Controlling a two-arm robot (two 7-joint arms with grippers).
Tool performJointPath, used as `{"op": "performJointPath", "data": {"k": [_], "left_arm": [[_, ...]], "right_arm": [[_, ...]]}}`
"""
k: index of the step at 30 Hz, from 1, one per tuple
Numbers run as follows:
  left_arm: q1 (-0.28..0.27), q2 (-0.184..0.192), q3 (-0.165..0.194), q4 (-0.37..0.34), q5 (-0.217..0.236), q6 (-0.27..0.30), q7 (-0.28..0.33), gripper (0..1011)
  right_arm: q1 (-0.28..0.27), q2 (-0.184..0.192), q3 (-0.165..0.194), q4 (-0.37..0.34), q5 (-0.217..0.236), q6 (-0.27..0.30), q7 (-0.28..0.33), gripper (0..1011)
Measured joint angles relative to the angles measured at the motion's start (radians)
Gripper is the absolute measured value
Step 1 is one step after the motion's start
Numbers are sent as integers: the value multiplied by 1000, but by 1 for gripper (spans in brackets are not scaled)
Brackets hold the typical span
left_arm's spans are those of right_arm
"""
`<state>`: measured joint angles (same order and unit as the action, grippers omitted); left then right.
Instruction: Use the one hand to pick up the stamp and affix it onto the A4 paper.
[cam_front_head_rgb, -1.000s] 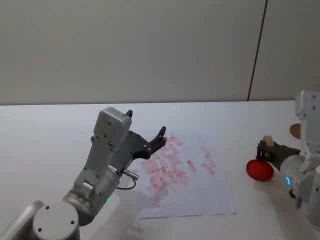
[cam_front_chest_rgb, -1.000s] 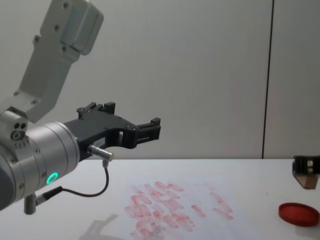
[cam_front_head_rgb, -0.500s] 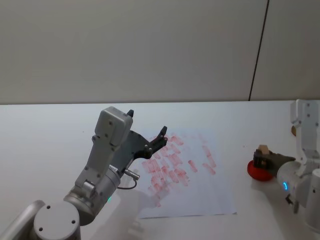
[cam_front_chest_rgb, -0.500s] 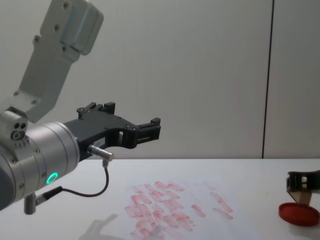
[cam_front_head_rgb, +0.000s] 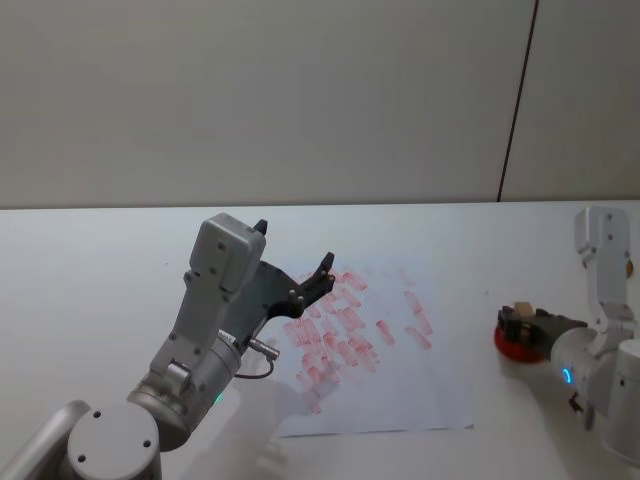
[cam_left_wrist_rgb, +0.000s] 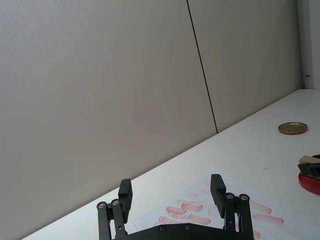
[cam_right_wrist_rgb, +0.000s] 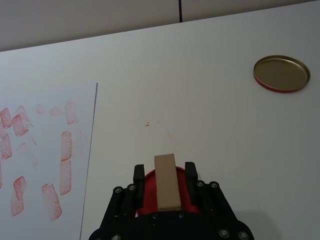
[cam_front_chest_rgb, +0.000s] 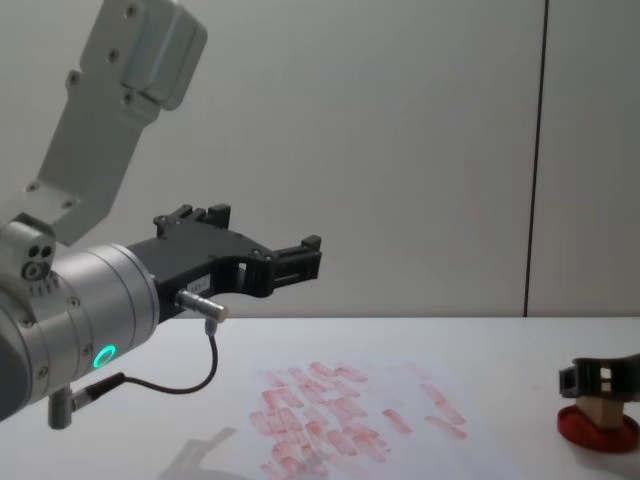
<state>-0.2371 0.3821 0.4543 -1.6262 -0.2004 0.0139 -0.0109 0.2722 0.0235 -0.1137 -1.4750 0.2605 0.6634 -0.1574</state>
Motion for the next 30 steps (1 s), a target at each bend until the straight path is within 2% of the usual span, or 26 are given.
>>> {"op": "performJointPath", "data": {"k": [1, 6, 7, 17, 20, 30], "left_arm": [[0, 0, 0, 0, 0, 0, 0, 993], [0, 0, 0, 0, 0, 0, 0, 993], [0, 0, 0, 0, 0, 0, 0, 993], [0, 0, 0, 0, 0, 0, 0, 993], [0, 0, 0, 0, 0, 0, 0, 993], [0, 0, 0, 0, 0, 0, 0, 993]], "right_arm": [[0, 0, 0, 0, -1, 0, 1, 468], [-1, 0, 0, -6, -10, -4, 8, 612], [-4, 0, 0, -13, -14, -9, 11, 674], [-35, 15, 0, -84, -48, -61, 46, 958], [-50, 25, 2, -112, -58, -85, 64, 1001], [-105, 66, 19, -201, -78, -185, 132, 1001]]}}
